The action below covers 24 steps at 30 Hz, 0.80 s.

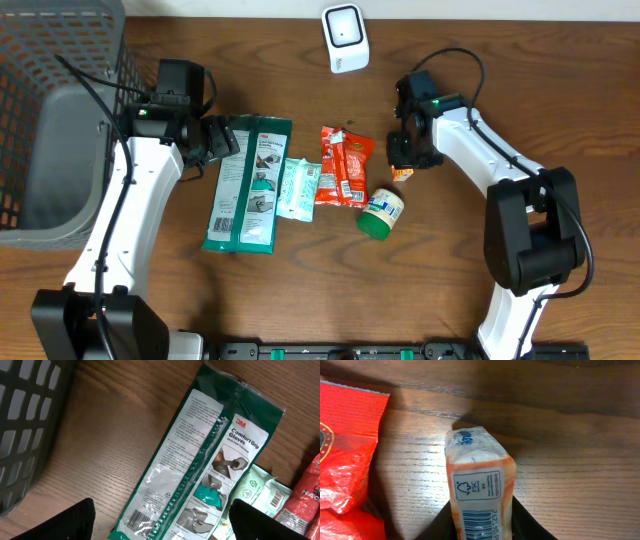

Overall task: Scan the item barcode
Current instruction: 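Move the right gripper to the orange tissue box and grasp it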

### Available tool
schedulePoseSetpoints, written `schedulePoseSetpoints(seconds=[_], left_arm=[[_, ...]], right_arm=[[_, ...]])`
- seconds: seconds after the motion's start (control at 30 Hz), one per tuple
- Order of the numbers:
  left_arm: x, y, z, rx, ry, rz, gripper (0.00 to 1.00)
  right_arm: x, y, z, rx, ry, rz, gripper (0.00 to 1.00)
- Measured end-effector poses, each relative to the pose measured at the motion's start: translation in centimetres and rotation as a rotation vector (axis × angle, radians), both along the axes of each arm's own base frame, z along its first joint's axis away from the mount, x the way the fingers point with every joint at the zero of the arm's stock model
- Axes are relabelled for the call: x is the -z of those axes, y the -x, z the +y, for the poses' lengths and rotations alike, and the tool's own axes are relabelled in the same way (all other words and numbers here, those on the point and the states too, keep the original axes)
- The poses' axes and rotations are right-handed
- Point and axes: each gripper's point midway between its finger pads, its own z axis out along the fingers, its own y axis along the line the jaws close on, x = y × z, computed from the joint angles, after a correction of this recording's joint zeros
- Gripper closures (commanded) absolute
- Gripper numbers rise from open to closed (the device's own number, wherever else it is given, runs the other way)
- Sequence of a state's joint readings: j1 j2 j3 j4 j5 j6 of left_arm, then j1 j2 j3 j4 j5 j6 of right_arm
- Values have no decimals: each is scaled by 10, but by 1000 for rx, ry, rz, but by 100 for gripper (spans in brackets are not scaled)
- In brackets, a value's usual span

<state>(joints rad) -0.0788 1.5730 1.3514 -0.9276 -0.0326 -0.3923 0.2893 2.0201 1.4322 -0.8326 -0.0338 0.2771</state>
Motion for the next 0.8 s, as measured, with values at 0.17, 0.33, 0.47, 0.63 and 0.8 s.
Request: schedulePoseSetpoints(seconds=[0.17,0.33,0.47,0.63,0.8], left_arm=[[0,0,0,0,0,0,14],[0,0,0,0,0,0,14],[0,0,0,0,0,0,14],[0,0,0,0,0,0,14],[0,0,0,0,0,0,14]], right_arm=[[1,-1,-15,30,20,8,76],[2,1,-45,69,46,38,63],[2,4,-63,98,55,61,48],[-3,12,-77,112,67,111,39],[-17,9,-81,107,74,114,41]])
